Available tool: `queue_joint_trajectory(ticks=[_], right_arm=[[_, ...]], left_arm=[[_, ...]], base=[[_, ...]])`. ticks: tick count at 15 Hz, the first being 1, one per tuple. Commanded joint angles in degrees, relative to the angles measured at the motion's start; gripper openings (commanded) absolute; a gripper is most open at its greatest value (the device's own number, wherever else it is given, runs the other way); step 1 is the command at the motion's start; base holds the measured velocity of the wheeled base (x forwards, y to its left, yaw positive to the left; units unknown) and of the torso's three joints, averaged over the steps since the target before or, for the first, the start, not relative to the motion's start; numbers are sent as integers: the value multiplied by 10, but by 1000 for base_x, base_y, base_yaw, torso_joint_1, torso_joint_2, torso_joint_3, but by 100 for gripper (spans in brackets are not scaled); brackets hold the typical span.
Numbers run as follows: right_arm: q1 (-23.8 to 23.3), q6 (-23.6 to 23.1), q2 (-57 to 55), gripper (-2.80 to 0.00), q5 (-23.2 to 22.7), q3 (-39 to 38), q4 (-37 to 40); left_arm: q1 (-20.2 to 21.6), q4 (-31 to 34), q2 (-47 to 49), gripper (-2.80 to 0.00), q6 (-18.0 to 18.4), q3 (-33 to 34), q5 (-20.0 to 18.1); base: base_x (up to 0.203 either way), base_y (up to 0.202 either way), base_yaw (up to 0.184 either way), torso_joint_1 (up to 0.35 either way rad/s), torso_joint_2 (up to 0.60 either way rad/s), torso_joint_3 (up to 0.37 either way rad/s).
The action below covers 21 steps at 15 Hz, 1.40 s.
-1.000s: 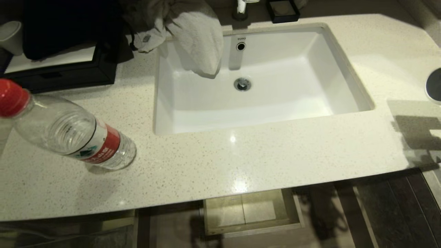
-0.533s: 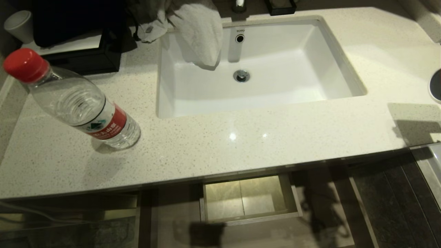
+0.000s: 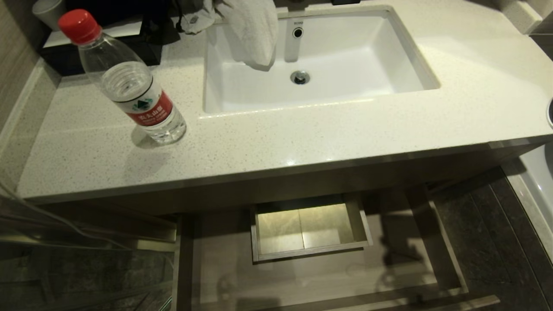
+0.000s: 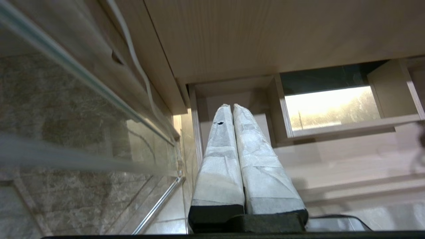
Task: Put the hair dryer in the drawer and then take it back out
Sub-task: Put it into the drawer
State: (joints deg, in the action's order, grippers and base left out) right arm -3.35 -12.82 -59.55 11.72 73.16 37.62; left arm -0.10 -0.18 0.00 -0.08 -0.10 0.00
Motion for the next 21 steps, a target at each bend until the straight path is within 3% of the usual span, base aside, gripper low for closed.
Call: queue_joint_trajectory(ticks=[1, 15, 21], right_arm=[[0, -1, 9, -280, 1, -7, 2], [0, -1, 26, -280, 1, -19, -12], [0, 0, 43, -280, 0, -35, -14]], left_arm=[[0, 0, 0, -280, 0, 0, 0], [0, 0, 1, -280, 0, 0, 0], [0, 0, 1, -280, 0, 0, 0]], base=[[0, 0, 0, -333, 147, -193], [0, 0, 0, -279, 38, -244], [0, 0, 0, -85, 60, -29]])
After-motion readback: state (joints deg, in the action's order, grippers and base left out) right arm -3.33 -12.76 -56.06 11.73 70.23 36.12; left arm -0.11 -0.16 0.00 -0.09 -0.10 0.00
